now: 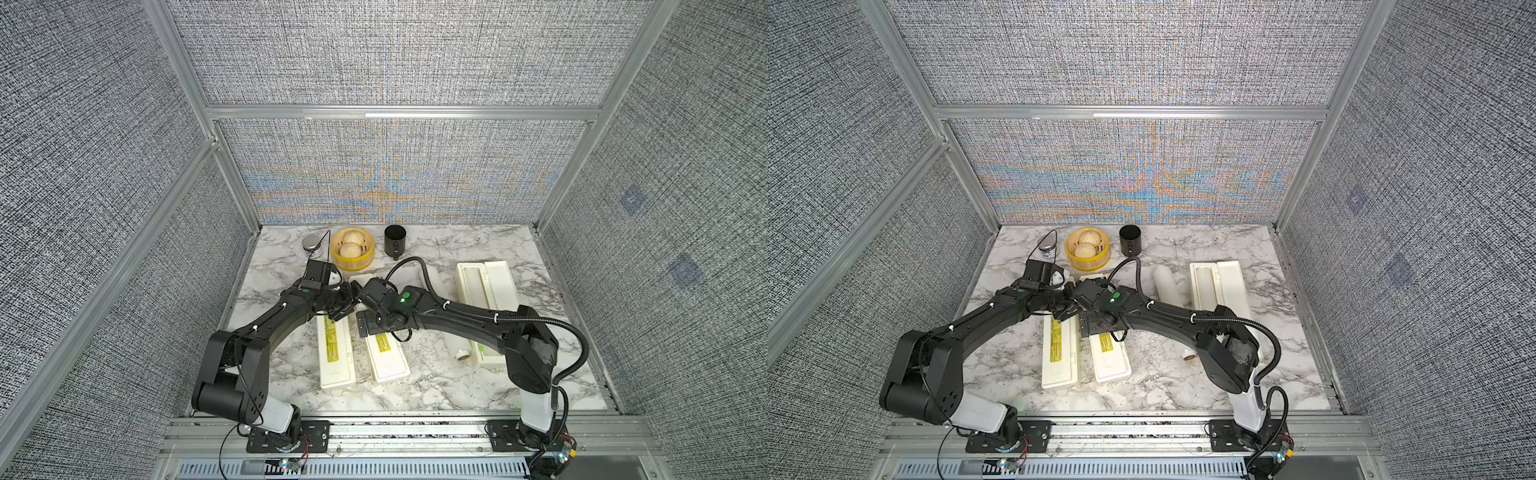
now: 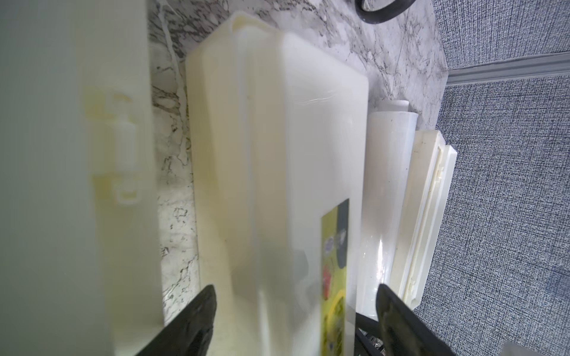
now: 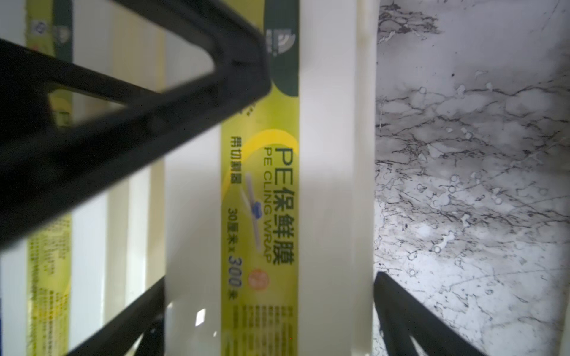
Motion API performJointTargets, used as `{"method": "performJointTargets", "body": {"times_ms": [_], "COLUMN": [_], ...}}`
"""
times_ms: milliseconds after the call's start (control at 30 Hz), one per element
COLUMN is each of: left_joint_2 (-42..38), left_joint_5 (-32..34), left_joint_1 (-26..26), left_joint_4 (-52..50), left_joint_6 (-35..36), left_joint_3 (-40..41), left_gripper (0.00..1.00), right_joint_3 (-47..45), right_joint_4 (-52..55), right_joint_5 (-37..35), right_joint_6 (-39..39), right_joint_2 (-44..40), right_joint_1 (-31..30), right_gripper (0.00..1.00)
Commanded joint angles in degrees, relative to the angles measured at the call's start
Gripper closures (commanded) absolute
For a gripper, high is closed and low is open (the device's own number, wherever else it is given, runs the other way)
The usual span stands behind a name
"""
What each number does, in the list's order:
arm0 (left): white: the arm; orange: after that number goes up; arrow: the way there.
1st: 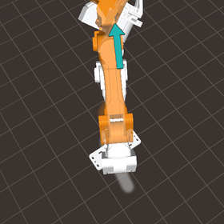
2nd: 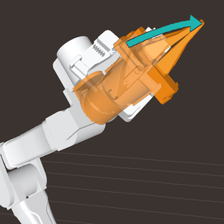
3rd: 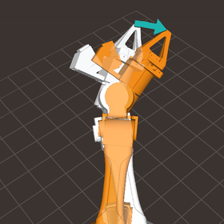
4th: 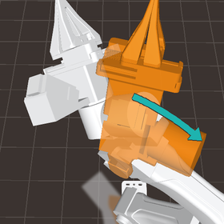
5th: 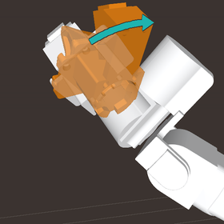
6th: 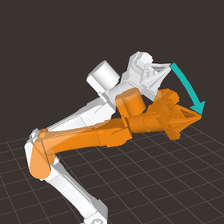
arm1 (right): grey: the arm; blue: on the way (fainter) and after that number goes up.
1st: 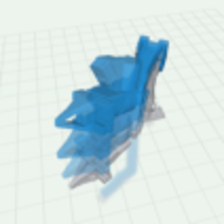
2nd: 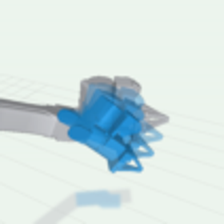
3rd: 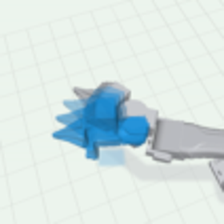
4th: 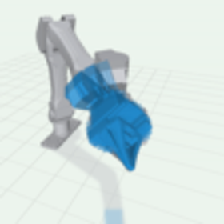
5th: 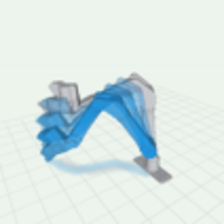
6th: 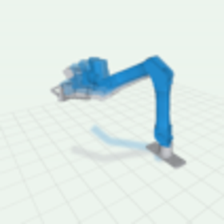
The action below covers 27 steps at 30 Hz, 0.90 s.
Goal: Put plastic wrap rolls into dispensers
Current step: Close the lid on the plastic wrap cutting box.
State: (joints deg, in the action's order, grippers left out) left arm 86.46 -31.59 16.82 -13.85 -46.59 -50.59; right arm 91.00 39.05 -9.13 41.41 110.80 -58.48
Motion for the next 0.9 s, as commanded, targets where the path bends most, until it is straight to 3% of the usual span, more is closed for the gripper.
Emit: {"method": "performJointTargets", "body": {"times_ms": [0,233,467,867], "left_joint_2": [0.8,4.0,4.1,5.5], "left_joint_5": [1.0,1.3,1.6,-1.0], "left_joint_1": [0.6,2.4,4.3,9.7], "left_joint_4": [-0.6,-0.8,-3.0,-3.1], "left_joint_6": [-0.3,-0.9,-1.0,-3.7], "left_joint_3": [0.2,0.0,-0.1,-0.8], "left_gripper": [0.20,0.23,0.23,0.23], "right_joint_3": [-1.2,-8.0,-15.4,-27.3], "right_joint_4": [-0.5,-4.1,-12.0,-28.9], "right_joint_5": [0.2,2.6,17.4,29.5], "right_joint_6": [-0.6,-1.3,-4.3,0.1], "right_joint_2": [-2.0,-9.0,-9.4,-9.7], "right_joint_1": [0.3,2.7,6.7,11.4], "right_gripper": [0.01,0.01,0.01,0.02]}}
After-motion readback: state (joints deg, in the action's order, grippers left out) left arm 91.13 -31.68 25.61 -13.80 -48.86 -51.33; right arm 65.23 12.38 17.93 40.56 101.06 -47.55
